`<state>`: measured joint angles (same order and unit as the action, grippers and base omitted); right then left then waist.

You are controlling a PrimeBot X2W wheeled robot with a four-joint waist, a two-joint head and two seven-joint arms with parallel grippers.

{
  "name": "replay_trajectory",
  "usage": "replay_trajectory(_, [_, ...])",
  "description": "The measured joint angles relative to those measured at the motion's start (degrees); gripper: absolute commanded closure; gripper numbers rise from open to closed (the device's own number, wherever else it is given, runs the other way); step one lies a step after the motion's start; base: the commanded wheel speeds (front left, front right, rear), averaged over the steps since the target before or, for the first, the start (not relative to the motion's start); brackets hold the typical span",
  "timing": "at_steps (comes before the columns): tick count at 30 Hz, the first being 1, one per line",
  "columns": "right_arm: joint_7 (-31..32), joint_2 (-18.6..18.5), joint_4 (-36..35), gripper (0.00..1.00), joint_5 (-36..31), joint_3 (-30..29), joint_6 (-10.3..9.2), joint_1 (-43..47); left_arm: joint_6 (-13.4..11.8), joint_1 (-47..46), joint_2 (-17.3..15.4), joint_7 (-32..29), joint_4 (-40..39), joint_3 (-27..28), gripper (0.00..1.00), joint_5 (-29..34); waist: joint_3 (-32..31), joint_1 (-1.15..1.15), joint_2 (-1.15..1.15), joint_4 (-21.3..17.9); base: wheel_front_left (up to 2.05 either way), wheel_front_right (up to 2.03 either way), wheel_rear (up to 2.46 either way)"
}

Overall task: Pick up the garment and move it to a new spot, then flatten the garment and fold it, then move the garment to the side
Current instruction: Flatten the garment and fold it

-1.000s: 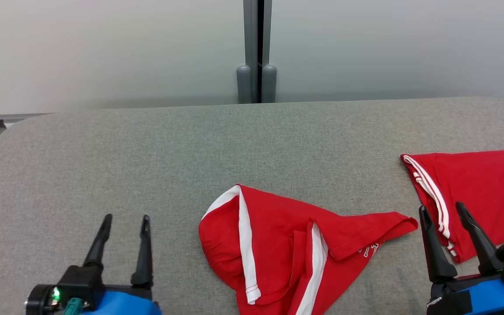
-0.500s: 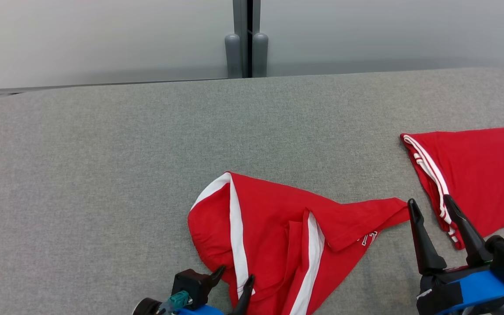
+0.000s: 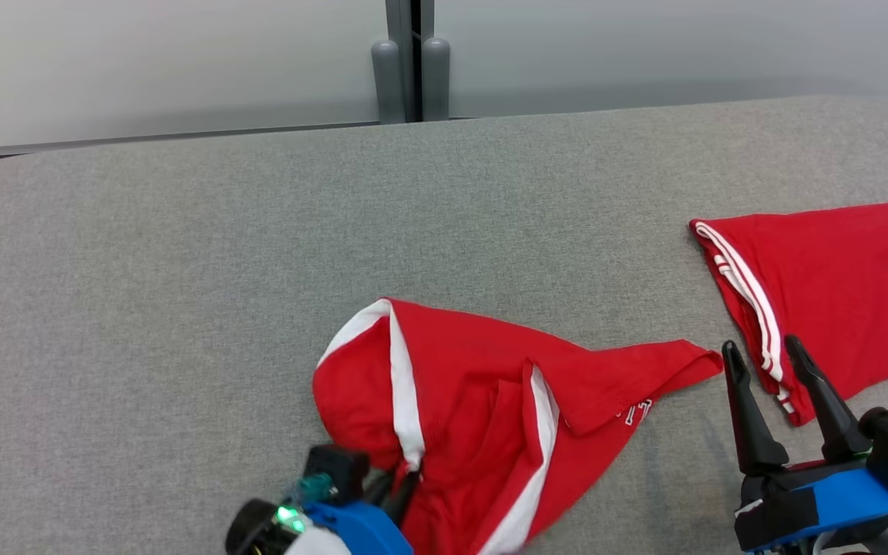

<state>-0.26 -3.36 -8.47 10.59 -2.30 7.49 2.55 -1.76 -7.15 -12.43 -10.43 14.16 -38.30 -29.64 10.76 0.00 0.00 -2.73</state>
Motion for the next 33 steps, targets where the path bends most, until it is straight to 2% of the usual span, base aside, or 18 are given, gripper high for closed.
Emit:
replay_trajectory(10, [-0.43,0.18,1.09,0.0,0.67,-0.11,0.0,-0.78,-3.16,-7.21,-4.75,1.44,-2.09,8.43,1.0,-0.88,-0.06,0.0,0.0,-0.31,0.0,0.0,0.0])
replay_trajectory(15, [-0.75,0.27,1.76,0.0,1.1,0.08,0.0,-1.19,-2.79,-8.89,-5.47,0.58,1.18,9.67,1.0,-2.11,0.16,0.0,0.0,-1.58,0.0,0.0,0.0])
replay_trajectory(16, [-0.83,0.27,1.85,0.0,1.1,0.01,0.0,-1.19,-2.78,-9.03,-5.17,1.0,1.75,9.66,0.87,-2.15,0.17,0.0,0.0,-1.72,0.0,0.0,0.0])
replay_trajectory(17, [-0.87,0.27,1.93,0.0,1.13,-0.02,0.0,-1.19,-2.8,-9.11,-4.82,1.76,2.16,9.76,0.13,-2.15,0.18,0.0,0.0,-1.83,0.0,0.0,0.0])
replay_trajectory(18, [-0.96,0.29,1.98,0.0,1.19,0.0,0.0,-1.2,-2.8,-9.14,-4.54,2.63,2.48,9.88,0.0,-2.2,0.19,0.0,0.0,-1.89,0.0,0.0,0.0])
replay_trajectory(25, [-1.26,0.34,1.7,0.0,0.77,-0.26,0.0,-1.16,-3.49,-7.65,-3.68,12.81,1.13,12.6,0.0,-2.55,-1.37,-0.01,0.0,-0.59,0.0,0.0,0.0])
replay_trajectory(30, [-0.31,0.14,0.56,0.0,0.0,-0.08,0.0,-1.07,-5.32,-5.47,-5.77,21.03,-2.31,15.05,0.0,-0.13,-3.48,-0.01,0.0,1.43,0.0,0.0,0.0])
replay_trajectory(33, [0.55,-0.3,-0.21,0.0,-0.49,-0.01,0.0,-0.66,-6.38,-3.33,-7.47,22.99,-4.9,16.16,0.0,1.21,-4.78,-0.01,0.0,2.45,0.0,0.0,0.0])
